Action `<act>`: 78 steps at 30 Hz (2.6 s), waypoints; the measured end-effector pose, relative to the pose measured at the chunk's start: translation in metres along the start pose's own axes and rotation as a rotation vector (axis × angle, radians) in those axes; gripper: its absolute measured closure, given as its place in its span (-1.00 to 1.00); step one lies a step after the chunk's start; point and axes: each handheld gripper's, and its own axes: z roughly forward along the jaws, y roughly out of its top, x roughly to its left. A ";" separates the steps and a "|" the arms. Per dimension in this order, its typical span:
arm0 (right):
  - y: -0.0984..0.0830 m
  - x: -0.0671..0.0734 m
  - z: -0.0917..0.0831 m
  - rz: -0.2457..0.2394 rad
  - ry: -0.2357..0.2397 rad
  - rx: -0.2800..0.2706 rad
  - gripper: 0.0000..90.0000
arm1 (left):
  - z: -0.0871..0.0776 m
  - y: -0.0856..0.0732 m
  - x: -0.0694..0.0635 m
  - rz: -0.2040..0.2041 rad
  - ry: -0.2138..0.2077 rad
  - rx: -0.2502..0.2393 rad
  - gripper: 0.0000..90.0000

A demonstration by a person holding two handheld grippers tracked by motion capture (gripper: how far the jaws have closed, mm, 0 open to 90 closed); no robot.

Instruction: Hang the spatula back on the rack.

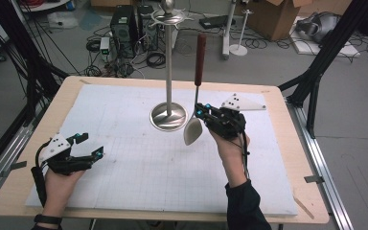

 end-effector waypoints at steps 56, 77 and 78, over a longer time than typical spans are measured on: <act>0.027 0.002 0.061 -0.032 -0.102 0.068 0.86 | -0.002 0.000 0.003 -0.008 0.001 -0.009 -0.54; 0.030 0.003 0.069 -0.034 -0.133 0.092 0.86 | -0.003 0.000 0.003 -0.004 -0.003 -0.006 -0.54; 0.030 0.003 0.069 -0.034 -0.130 0.090 0.86 | -0.003 0.000 0.003 -0.003 -0.003 -0.006 -0.54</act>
